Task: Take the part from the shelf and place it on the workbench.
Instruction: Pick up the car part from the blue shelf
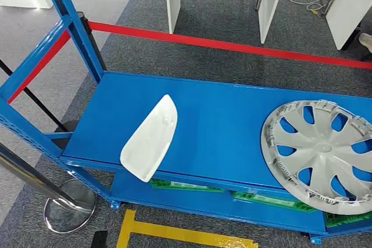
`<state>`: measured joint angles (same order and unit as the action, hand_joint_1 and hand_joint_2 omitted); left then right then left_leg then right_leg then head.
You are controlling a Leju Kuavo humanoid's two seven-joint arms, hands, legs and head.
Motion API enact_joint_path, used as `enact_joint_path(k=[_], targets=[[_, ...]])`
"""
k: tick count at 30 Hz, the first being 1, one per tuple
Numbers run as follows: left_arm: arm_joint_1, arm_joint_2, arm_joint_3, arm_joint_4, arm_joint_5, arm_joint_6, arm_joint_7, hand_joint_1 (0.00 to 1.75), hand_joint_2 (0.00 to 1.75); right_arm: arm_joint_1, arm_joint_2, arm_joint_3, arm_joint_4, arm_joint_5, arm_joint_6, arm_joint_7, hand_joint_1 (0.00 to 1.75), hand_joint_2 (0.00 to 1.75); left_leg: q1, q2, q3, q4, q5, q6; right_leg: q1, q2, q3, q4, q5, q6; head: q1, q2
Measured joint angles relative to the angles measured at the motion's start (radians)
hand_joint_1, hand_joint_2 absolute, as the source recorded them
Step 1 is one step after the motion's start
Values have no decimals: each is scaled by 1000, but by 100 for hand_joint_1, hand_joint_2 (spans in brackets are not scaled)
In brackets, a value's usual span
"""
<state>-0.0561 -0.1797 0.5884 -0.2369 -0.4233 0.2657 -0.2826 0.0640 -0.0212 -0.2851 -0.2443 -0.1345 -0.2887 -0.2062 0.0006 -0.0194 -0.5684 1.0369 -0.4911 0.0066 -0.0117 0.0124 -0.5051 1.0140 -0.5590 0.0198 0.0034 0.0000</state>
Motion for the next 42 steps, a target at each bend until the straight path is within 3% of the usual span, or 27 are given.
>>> enact_joint_path(k=[5,8,11,15,18,21,27,32,37,42], targets=[[11,5,62,2,97,-9,-45,0,175,12,3,-31,-24,30,-80,-104,0,175,0,0,0,0,0,0,0,0,3,0,0,0,0,0],[29,14,121,2,155,-11,-71,0,175,48,23,-96,-118,101,-148,-165,0,175,0,0,0,0,0,0,0,0,8,0,0,0,0,0],[44,23,179,2,179,-15,-86,0,175,86,86,-217,-300,290,-208,-224,0,175,0,0,-1,0,0,0,1,1,11,0,0,0,0,0],[41,40,206,2,136,-5,-89,0,175,25,171,-450,-456,445,-368,-452,0,175,1,0,2,0,1,1,1,0,3,0,0,0,0,0],[37,53,212,2,93,11,-87,0,175,13,236,-565,-676,476,-400,-490,0,175,0,-3,2,0,2,1,0,-4,2,0,0,0,0,0],[35,61,212,2,55,14,-85,0,175,37,278,-598,-928,472,-406,-495,0,175,0,-3,2,0,2,1,0,-3,2,0,0,0,0,0],[24,64,211,2,33,12,-84,0,175,65,317,-605,-1215,480,-407,-497,0,175,-2,-1,2,0,1,2,-2,-1,1,0,0,1,0,0],[14,64,191,2,-11,-5,-67,0,175,126,331,-560,-1463,620,-407,-497,0,175,-3,-1,2,0,1,2,-3,-2,2,0,0,1,0,0],[1,57,167,2,-44,-4,-36,0,175,233,341,-376,-1693,879,-407,-497,0,175,-2,-1,2,0,1,2,-2,-2,3,0,0,1,0,0],[2,52,164,4,-47,2,-19,0,175,342,337,-153,-1762,1044,-407,-477,0,175,-2,-2,2,-1,1,2,-1,-2,2,0,0,1,0,0]])
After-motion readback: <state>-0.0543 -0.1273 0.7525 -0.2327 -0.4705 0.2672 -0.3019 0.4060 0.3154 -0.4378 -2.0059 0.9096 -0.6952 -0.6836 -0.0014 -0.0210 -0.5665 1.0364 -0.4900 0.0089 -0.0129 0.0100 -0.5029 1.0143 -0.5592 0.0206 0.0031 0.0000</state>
